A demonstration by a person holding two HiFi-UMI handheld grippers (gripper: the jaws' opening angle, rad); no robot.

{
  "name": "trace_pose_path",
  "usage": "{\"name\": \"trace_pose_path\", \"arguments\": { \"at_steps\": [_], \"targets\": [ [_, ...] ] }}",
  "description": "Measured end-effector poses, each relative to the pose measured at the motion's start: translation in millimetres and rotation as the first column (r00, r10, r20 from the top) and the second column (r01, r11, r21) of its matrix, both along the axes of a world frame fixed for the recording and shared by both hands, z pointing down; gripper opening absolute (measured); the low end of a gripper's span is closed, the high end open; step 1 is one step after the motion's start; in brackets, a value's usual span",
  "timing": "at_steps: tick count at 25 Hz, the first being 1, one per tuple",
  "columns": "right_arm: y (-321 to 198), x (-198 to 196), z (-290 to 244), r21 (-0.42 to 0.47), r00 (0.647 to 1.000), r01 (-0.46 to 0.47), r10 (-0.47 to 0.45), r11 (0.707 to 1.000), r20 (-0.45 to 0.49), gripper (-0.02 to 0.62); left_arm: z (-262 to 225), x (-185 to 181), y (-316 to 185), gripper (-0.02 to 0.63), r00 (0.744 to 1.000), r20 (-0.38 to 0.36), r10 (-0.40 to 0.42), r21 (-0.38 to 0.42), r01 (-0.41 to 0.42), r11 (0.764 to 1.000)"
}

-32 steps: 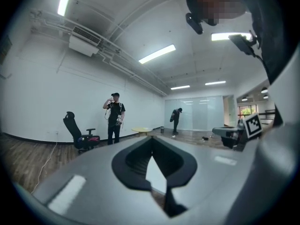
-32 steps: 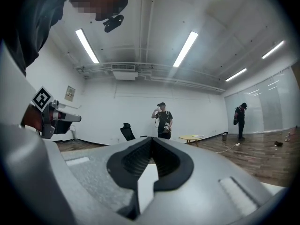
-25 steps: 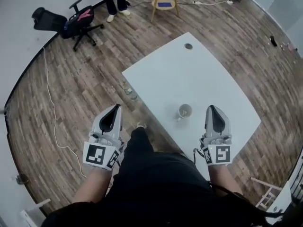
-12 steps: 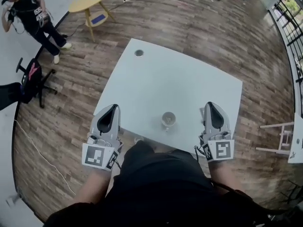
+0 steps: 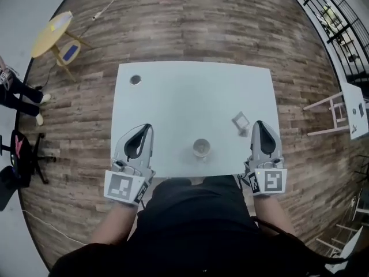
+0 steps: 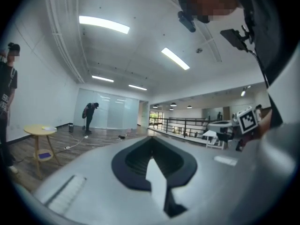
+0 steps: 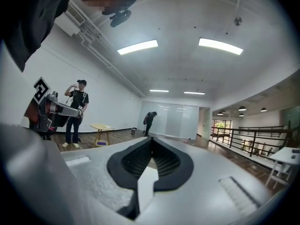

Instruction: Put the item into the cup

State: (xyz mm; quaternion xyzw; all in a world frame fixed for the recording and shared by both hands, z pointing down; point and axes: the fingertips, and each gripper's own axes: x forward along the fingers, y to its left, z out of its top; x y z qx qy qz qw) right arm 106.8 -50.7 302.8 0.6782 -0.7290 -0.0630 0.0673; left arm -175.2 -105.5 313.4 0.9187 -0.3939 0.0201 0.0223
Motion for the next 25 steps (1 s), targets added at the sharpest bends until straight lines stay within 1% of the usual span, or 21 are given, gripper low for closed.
{"name": "trace_pose_path", "arguments": {
  "at_steps": [4,8,11,15,18,21,25],
  "targets": [
    [16.5,22.9,-4.1,0.002,0.994,-0.109,0.109,0.994,-0.012,0.002,-0.3,21.6,-12.0,-0.002,0.996,-0.012,0.085,0.004,-0.084,0.996],
    [32.5,48.1,2.0,-0.023,0.985,-0.173,0.173,0.985,-0.023,0.002,-9.0,47.0,-15.7,-0.002,0.991,-0.021,0.133,0.017,-0.133,0.991],
    [32.7,59.9,12.8,-0.040,0.984,-0.180,0.179,0.983,-0.013,0.002,-10.4,60.5,-20.0,-0.002,0.991,-0.015,0.133,0.023,-0.132,0.991],
    [30.5,71.5,31.2,-0.061,0.985,-0.172,0.172,0.983,0.000,0.002,-3.0,68.1,-22.4,-0.002,0.994,-0.010,0.105,-0.003,-0.105,0.994],
    [32.5,81.2,47.6,-0.085,0.983,-0.180,0.183,0.980,0.030,0.002,1.3,78.7,-20.3,-0.002,0.993,0.020,0.113,-0.011,-0.113,0.994],
    [33.7,88.4,65.1,-0.112,0.978,-0.191,0.199,0.975,0.065,0.002,-0.5,89.1,-20.5,-0.002,0.991,0.036,0.126,-0.006,-0.126,0.992],
    [32.1,87.5,88.3,-0.155,0.979,-0.183,0.194,0.971,0.059,0.002,1.7,95.5,-22.8,-0.002,0.989,0.054,0.136,-0.017,-0.136,0.991]
  ]
}}
